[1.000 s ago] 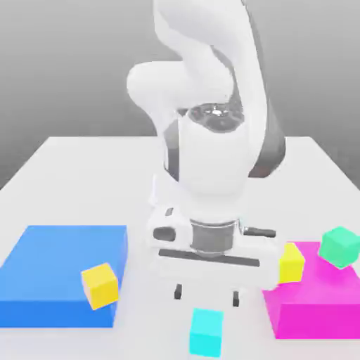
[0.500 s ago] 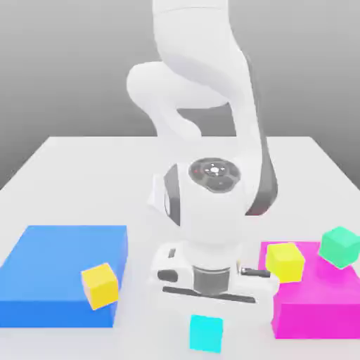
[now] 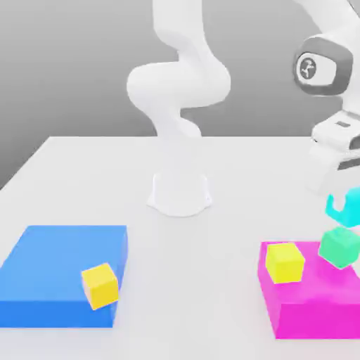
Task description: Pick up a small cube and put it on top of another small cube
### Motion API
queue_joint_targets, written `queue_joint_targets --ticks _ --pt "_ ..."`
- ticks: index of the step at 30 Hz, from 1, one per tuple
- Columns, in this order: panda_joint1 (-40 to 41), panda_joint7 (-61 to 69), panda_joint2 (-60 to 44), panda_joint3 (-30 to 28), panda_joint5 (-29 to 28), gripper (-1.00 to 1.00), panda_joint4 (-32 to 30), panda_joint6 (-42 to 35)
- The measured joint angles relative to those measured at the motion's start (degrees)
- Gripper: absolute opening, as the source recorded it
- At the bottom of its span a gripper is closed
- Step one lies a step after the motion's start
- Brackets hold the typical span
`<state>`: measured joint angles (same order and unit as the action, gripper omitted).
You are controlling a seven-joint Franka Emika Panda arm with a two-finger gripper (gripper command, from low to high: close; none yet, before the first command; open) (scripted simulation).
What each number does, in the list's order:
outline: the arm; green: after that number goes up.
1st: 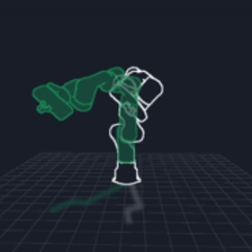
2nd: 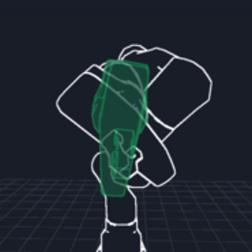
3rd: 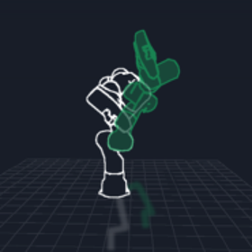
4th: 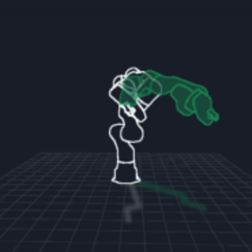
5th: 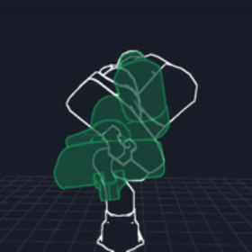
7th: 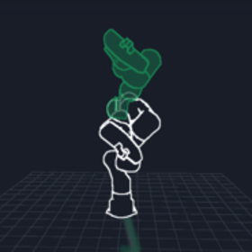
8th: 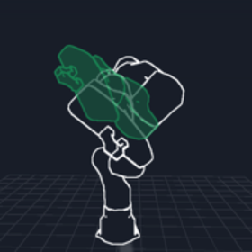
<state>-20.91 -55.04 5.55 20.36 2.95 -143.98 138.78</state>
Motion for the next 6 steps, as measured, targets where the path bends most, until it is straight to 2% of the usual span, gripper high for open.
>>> queue_joint_targets --ticks 2,3,6 --pt "-0.04 -1.02 -3.31 0.16 -1.68 -1.0 -1.11 4.21" --pt "-0.17 -1.48 -4.63 0.03 -2.35 1.0 -1.52 5.88" --pt "-0.07 -1.47 -4.63 0.03 -2.35 1.0 -1.52 5.88"
